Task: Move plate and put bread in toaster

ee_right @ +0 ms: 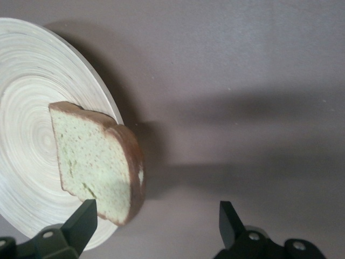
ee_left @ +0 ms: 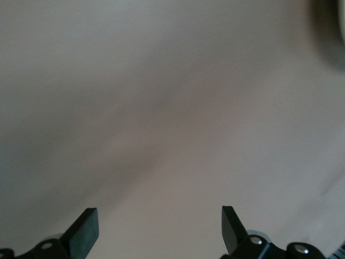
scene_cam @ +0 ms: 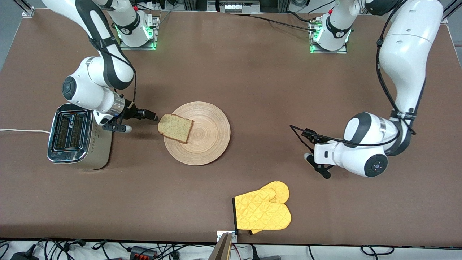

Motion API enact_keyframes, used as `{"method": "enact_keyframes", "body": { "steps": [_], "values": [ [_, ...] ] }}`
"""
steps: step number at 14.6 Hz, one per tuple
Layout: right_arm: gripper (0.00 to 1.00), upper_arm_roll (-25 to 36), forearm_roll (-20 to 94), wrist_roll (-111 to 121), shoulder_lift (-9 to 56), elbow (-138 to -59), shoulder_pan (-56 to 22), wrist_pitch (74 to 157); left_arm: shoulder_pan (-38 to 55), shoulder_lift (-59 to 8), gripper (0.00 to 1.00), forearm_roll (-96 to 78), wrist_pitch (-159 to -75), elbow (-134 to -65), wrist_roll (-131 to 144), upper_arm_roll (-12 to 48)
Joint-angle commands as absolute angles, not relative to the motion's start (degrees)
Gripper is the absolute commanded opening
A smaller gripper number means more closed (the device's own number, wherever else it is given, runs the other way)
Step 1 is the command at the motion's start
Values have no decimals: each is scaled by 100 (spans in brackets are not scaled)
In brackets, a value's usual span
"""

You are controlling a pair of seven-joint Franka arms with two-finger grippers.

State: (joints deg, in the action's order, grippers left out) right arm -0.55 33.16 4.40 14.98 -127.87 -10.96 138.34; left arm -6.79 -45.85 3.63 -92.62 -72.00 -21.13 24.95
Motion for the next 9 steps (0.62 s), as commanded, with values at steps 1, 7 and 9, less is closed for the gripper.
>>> {"method": "enact_keyframes", "body": {
  "steps": [1, 7, 9],
  "values": [
    [100, -44, 3586, 615, 1634, -12701, -1230, 14010, -651, -3887, 100, 1079, -8808, -7260, -1427, 2435],
    [100, -53, 3612, 659, 2039, -12445, -1398, 14203, -773, -2604, 100, 1556, -8123, -7163, -589, 2426],
    [100, -53, 3821, 712, 2074, -12419, -1406, 14203, -730, -2015, 100, 1390, -8104, -7259, -170, 2007]
  ]
}}
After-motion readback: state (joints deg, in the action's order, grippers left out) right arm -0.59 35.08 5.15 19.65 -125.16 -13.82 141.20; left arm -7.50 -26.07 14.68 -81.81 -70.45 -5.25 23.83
